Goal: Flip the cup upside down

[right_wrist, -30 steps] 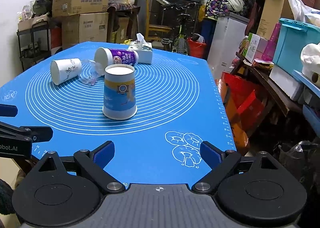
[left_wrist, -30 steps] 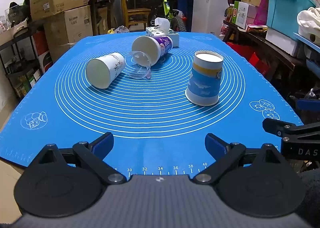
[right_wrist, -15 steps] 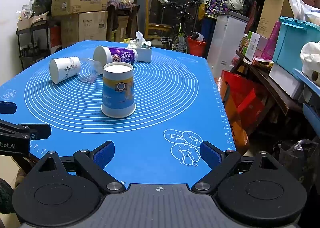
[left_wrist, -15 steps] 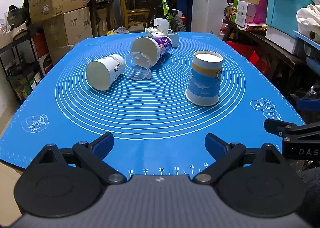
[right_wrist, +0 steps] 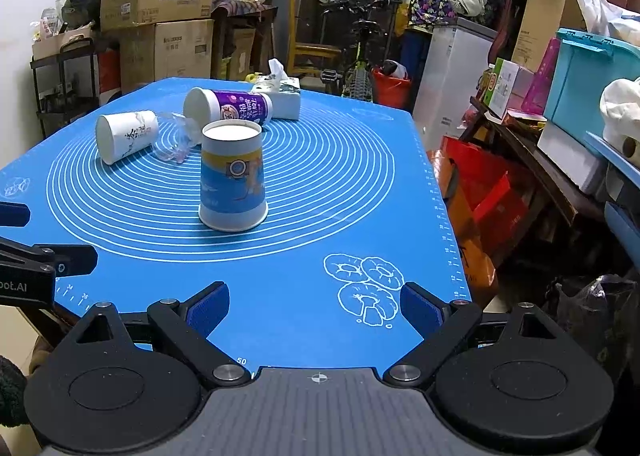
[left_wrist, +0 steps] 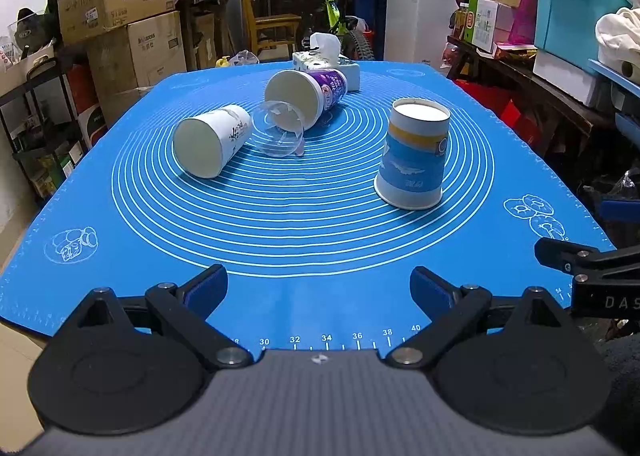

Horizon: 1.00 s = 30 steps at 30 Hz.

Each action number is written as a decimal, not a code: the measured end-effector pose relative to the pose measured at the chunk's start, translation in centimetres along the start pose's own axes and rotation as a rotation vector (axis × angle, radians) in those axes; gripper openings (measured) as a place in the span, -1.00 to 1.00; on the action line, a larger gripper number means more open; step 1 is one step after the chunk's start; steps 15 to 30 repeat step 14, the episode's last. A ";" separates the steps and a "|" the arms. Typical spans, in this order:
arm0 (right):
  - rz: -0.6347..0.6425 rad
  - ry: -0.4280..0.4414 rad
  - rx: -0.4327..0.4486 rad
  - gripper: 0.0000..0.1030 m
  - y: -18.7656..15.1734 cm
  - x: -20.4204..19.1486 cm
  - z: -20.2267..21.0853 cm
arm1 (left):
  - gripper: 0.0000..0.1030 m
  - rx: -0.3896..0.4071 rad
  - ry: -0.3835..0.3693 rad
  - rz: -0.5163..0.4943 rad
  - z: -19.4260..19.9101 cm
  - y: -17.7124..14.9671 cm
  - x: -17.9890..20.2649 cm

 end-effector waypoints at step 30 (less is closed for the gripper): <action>-0.011 0.011 -0.011 0.80 0.0 0.3 -0.3 | 0.88 0.001 0.003 -0.017 -0.1 0.0 0.2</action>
Point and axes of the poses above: each gripper's, at about its wrist camera, not at the fingertips, and z roughly against the way its jaws point, x to its right, y to its top, the point moved 2 cm from there along -z, roughly the way its jaws point, and after that the axes turned 9 degrees about -x, right-handed, at the moved point
